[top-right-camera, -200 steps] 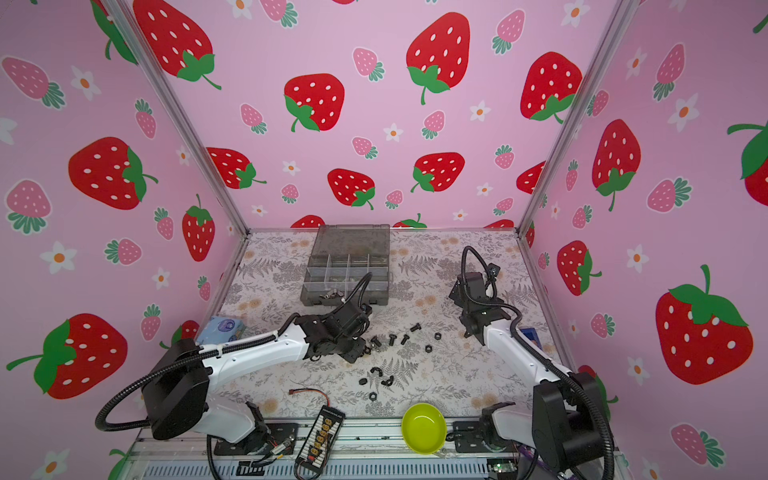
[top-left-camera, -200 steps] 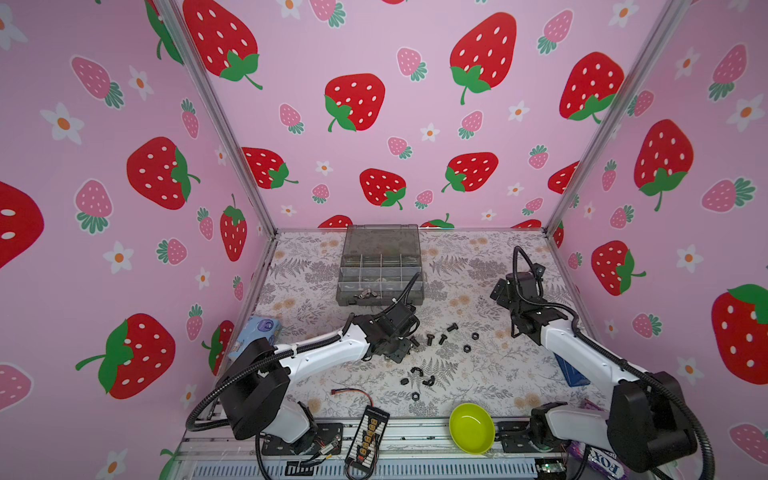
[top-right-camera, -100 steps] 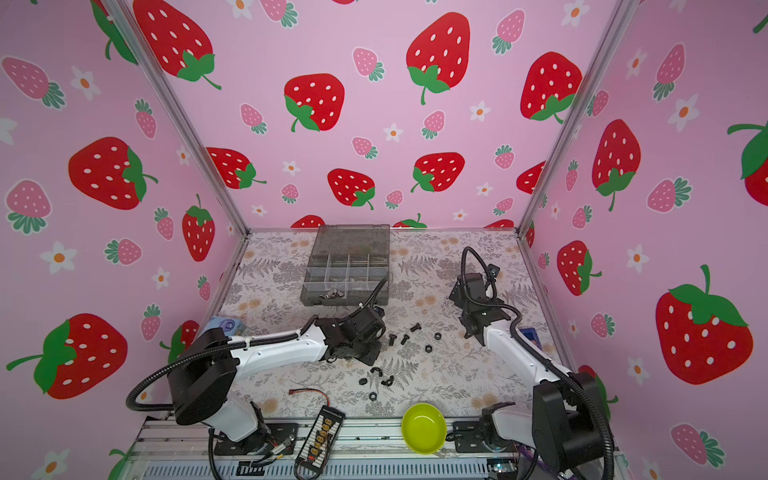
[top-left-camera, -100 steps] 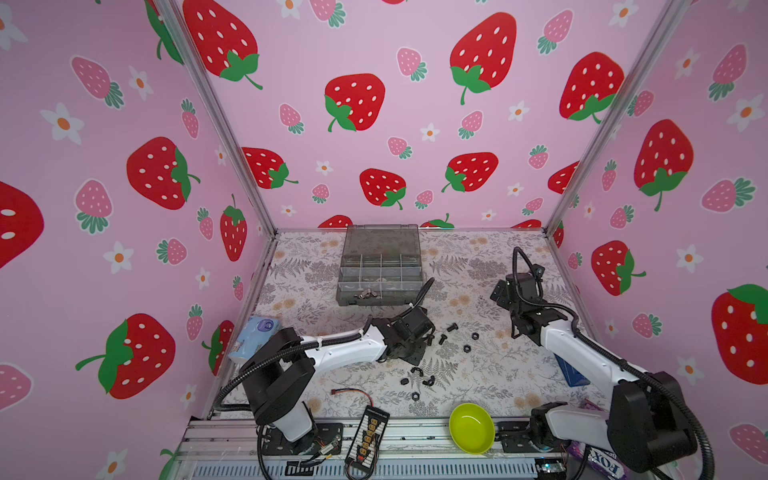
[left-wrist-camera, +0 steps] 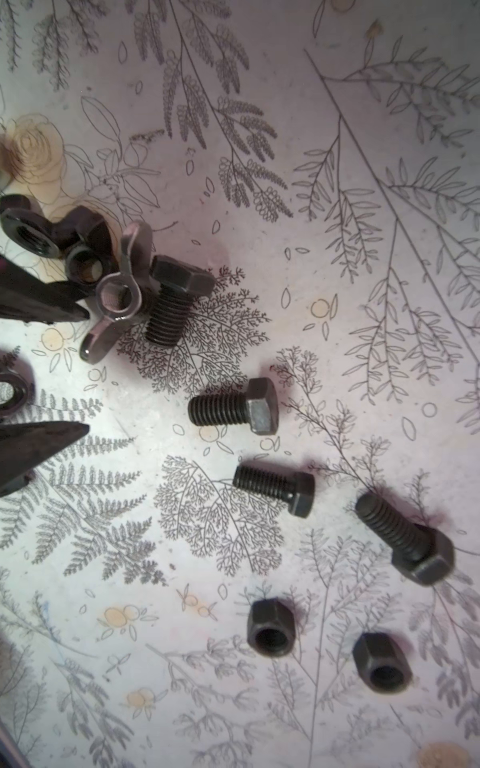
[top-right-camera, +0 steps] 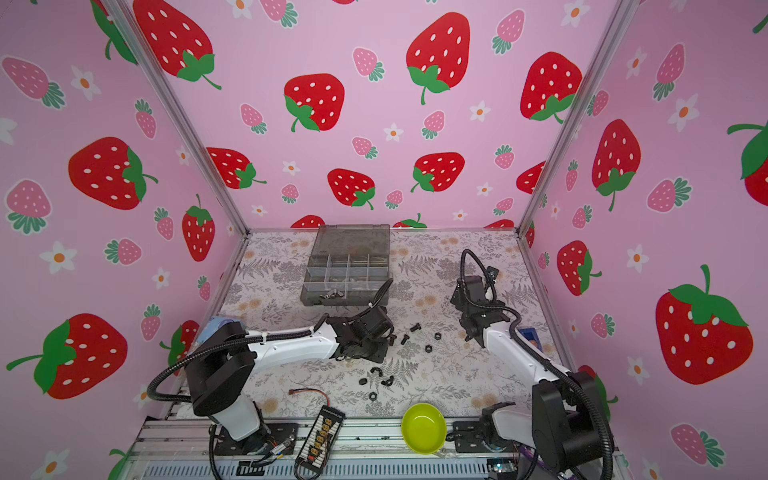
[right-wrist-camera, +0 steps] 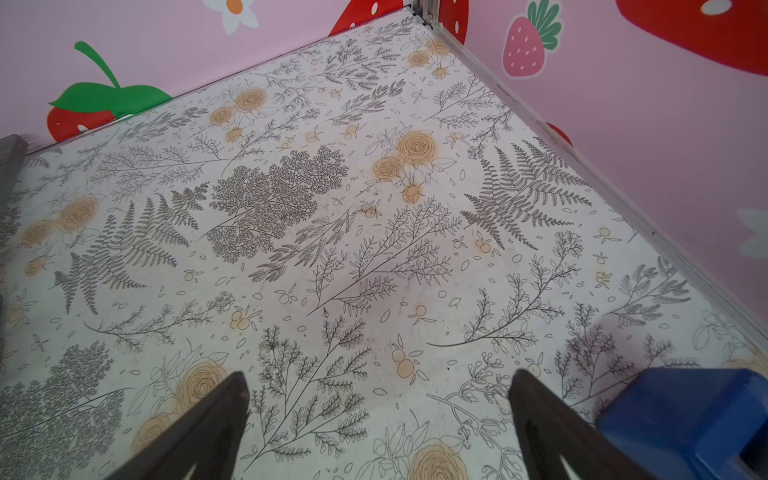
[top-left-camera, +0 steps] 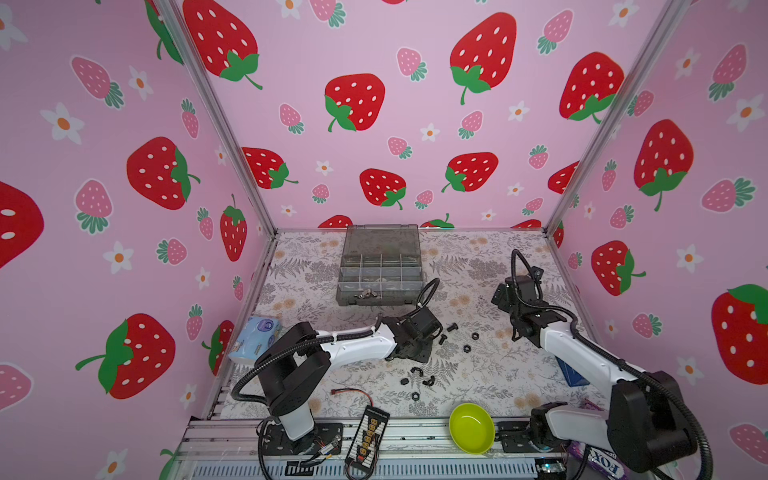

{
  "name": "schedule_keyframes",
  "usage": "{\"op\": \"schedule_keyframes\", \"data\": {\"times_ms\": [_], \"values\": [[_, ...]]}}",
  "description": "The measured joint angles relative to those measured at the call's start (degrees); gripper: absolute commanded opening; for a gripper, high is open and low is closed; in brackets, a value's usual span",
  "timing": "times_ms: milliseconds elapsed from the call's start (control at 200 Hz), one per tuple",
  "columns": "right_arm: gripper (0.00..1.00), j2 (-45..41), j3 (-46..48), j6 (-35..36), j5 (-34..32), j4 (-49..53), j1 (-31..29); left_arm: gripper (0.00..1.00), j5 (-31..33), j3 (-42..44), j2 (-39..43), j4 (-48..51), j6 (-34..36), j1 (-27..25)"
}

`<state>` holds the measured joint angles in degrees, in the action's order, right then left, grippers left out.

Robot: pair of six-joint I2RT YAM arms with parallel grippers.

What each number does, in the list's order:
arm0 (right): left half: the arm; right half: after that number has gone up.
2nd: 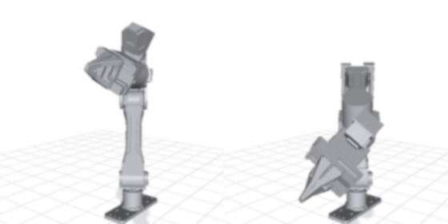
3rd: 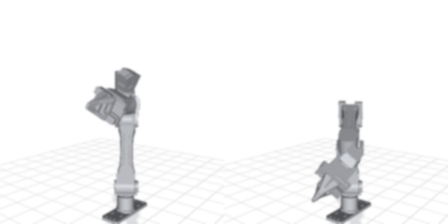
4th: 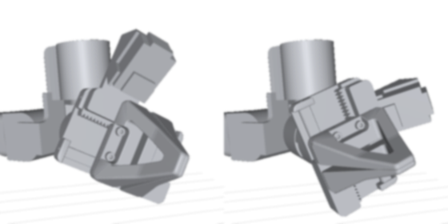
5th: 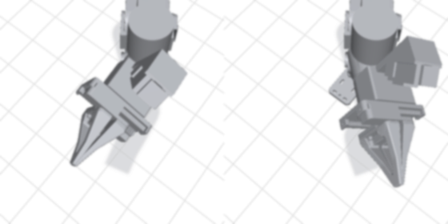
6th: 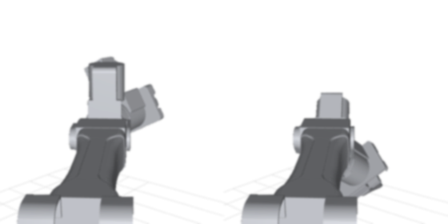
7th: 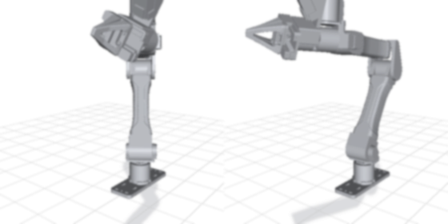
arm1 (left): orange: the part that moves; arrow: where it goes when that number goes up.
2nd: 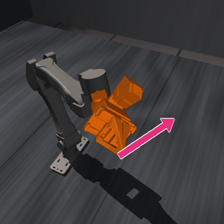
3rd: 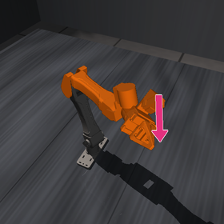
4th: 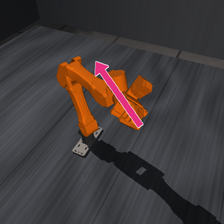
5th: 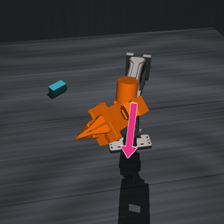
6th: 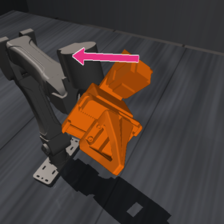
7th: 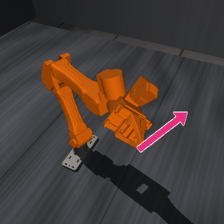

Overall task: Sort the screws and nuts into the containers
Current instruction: 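Lower the left gripper onto a silver wing nut among the bolts and close it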

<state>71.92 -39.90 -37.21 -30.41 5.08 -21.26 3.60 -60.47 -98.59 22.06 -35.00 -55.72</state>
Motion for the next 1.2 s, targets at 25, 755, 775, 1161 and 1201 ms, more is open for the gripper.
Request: {"op": "schedule_keyframes", "data": {"times_ms": [25, 755, 775, 1161, 1201], "values": [[1.00, 0.0, 0.1, 0.0, 0.0, 0.0, 0.0, 0.44, 0.0, -0.4, -0.3, 0.1, -0.2, 0.0], [1.00, 0.0, 0.2, 0.0, -0.4, -0.9, 0.0, 0.45, -0.4, -4.2, -5.7, 5.5, -1.7, 0.1], [1.00, 0.0, 0.2, 0.0, -0.4, -1.0, 0.0, 0.45, -0.5, -4.2, -5.9, 5.5, -1.8, 0.1], [1.00, 0.3, 0.2, 0.0, -0.4, -1.2, 0.0, 0.44, -0.6, -5.6, -6.9, 6.8, -2.4, 1.8], [1.00, 0.3, 0.2, 0.1, -0.4, -1.2, 0.0, 0.45, -0.5, -5.7, -7.0, 7.0, -2.4, 2.0]]}}
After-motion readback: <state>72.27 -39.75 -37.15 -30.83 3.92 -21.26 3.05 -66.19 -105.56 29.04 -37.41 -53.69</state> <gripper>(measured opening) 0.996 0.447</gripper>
